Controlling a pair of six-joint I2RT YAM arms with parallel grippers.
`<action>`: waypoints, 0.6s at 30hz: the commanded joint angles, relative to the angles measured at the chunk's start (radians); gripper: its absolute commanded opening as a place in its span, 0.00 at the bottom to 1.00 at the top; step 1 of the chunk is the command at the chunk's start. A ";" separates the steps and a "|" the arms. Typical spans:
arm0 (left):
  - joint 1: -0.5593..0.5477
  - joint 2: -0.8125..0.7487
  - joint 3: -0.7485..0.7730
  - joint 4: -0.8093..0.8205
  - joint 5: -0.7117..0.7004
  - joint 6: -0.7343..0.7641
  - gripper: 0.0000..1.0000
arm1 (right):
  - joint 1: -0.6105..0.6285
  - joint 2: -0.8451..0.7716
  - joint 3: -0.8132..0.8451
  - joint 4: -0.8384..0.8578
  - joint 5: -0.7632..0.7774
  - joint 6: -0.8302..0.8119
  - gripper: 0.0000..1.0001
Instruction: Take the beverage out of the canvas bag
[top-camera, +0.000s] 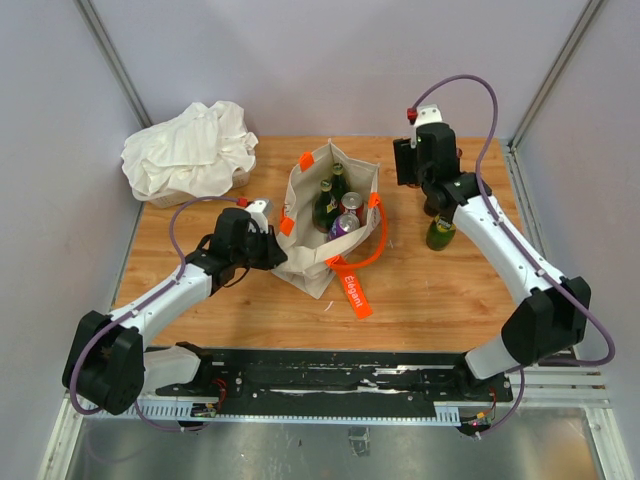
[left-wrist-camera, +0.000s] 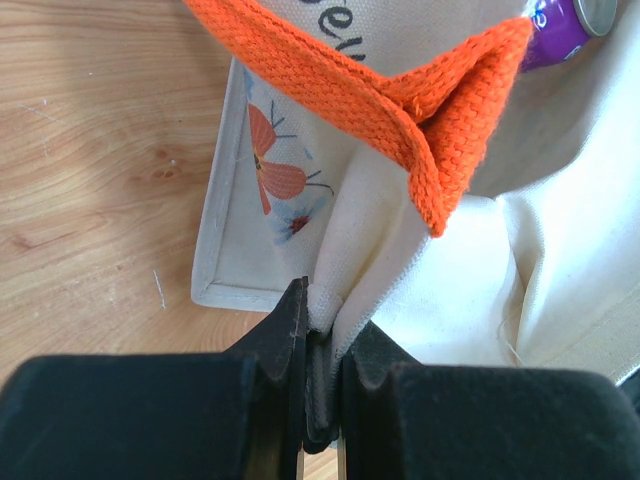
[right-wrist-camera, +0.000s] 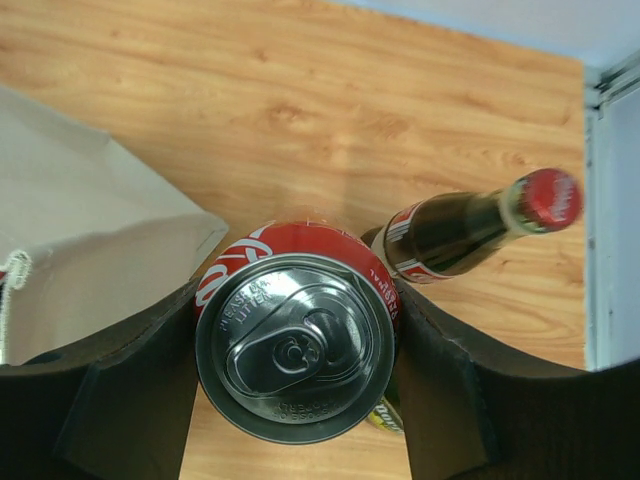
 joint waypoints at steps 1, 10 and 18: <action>-0.012 0.034 -0.008 -0.055 -0.052 0.022 0.00 | -0.017 0.032 -0.020 0.065 -0.040 0.056 0.01; -0.011 0.036 -0.009 -0.059 -0.060 0.024 0.00 | -0.059 0.153 -0.039 0.082 -0.085 0.103 0.01; -0.011 0.040 -0.004 -0.064 -0.066 0.025 0.00 | -0.091 0.239 -0.057 0.092 -0.119 0.148 0.01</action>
